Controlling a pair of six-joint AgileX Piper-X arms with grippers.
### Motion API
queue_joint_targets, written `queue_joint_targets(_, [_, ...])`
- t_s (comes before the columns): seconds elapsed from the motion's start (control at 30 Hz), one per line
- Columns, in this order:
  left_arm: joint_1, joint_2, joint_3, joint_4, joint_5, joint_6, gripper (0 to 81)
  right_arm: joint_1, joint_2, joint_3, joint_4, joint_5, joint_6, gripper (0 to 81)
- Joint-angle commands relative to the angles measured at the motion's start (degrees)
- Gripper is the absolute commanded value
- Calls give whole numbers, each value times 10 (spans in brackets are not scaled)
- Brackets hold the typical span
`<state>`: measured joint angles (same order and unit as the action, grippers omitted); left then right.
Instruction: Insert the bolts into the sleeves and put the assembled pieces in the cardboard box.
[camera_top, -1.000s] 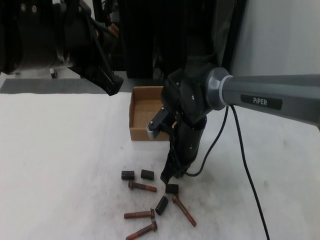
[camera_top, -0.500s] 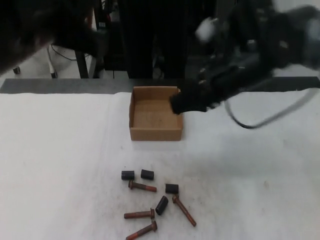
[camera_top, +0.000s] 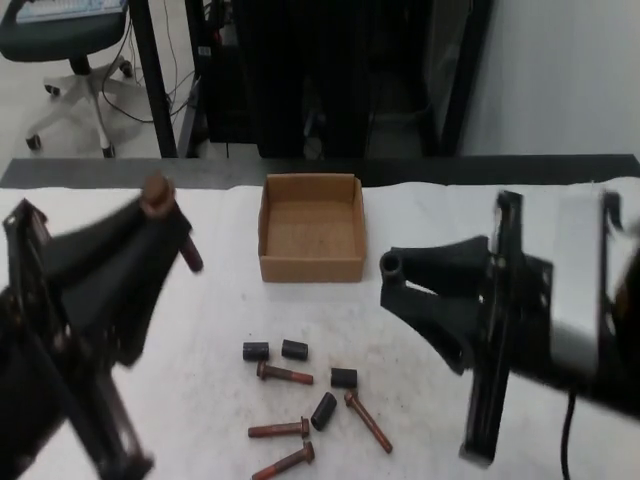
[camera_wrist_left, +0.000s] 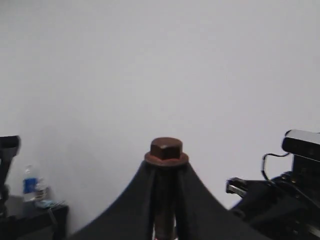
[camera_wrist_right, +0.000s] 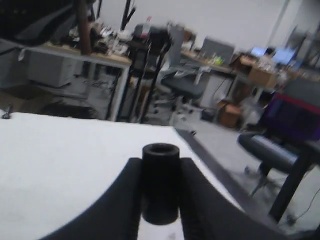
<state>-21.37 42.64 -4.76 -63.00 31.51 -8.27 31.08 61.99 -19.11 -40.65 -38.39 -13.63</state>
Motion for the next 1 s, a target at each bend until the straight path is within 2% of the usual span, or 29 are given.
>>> queue_joint_targets(0.0, [1,-4,-11,-32,104,-11,3,51,0,39,-144,128,-22,8])
queue_joint_targets(0.1, [1,4,-30,-29,176,-12,3,77,20,39,-136,132,-22,8])
queue_joint_targets(0.2, [1,23,-53,10,216,-12,3,91,46,39,-136,132,-22,8])
queue_joint_targets(0.4, [1,90,-79,30,226,23,3,90,103,29,-142,145,-17,8])
queue_joint_targets(0.57, [-4,146,-107,27,243,23,3,90,145,-14,-142,140,50,8])
queue_joint_targets(0.67, [-3,165,-119,27,243,39,3,90,165,-39,-141,103,71,8])
queue_joint_targets(0.77, [-3,174,-128,27,243,44,3,90,187,-55,-140,80,72,8])
queue_joint_targets(0.97, [-3,174,-131,27,243,57,3,90,233,-73,-140,80,66,8])
